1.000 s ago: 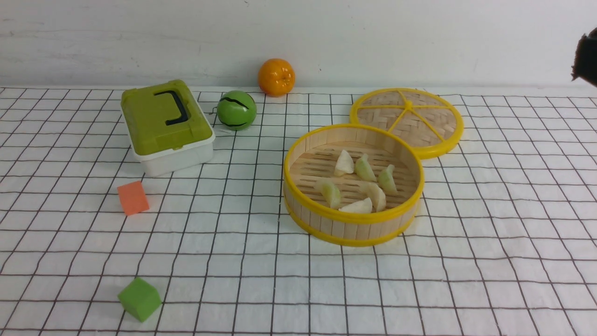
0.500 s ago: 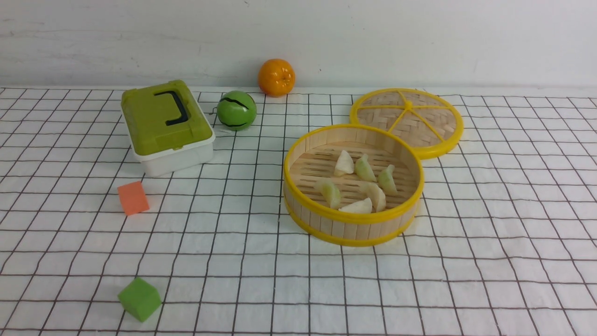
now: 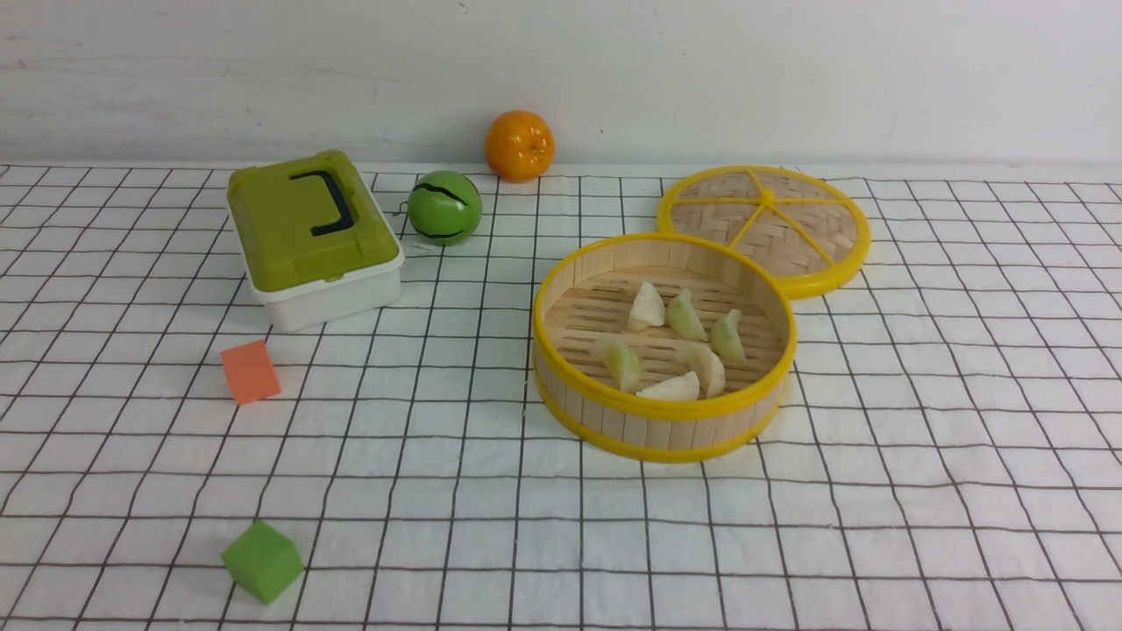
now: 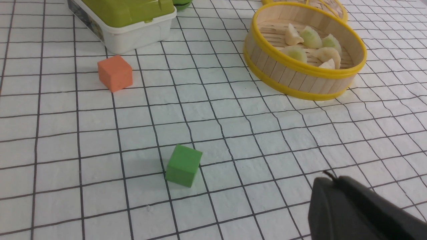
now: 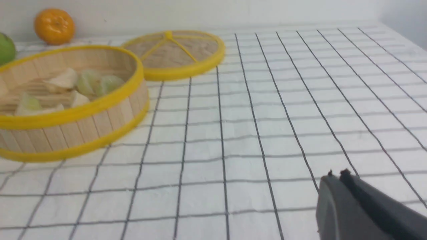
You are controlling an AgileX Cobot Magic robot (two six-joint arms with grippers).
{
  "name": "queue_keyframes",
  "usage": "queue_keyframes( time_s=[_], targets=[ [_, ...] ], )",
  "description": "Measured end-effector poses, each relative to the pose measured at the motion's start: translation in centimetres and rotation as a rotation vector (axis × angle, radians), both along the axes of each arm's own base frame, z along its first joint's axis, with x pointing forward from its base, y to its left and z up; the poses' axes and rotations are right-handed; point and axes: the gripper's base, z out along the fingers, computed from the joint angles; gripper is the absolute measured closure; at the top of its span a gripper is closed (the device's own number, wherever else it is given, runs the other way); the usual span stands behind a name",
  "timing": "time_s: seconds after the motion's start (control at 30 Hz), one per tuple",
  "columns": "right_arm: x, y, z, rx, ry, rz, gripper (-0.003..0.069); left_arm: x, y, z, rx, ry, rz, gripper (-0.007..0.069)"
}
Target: Put the dumplings into the steamer on the table with the white tablecloth.
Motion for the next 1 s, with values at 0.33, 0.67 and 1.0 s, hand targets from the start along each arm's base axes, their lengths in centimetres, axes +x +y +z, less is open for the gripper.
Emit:
queue_keyframes(
  time_s=[0.33, 0.67, 1.0],
  targets=[
    [-0.3, -0.2, -1.7, 0.0, 0.094, -0.034, 0.0682, 0.0, 0.0, 0.0, 0.0, 0.0, 0.0, 0.0637],
    [-0.3, -0.2, -1.7, 0.0, 0.094, -0.034, 0.0681, 0.0, 0.0, 0.0, 0.0, 0.0, 0.0, 0.0637],
    [-0.3, -0.2, -1.7, 0.0, 0.094, -0.034, 0.0674, 0.0, 0.0, 0.0, 0.0, 0.0, 0.0, 0.0636]
  ],
)
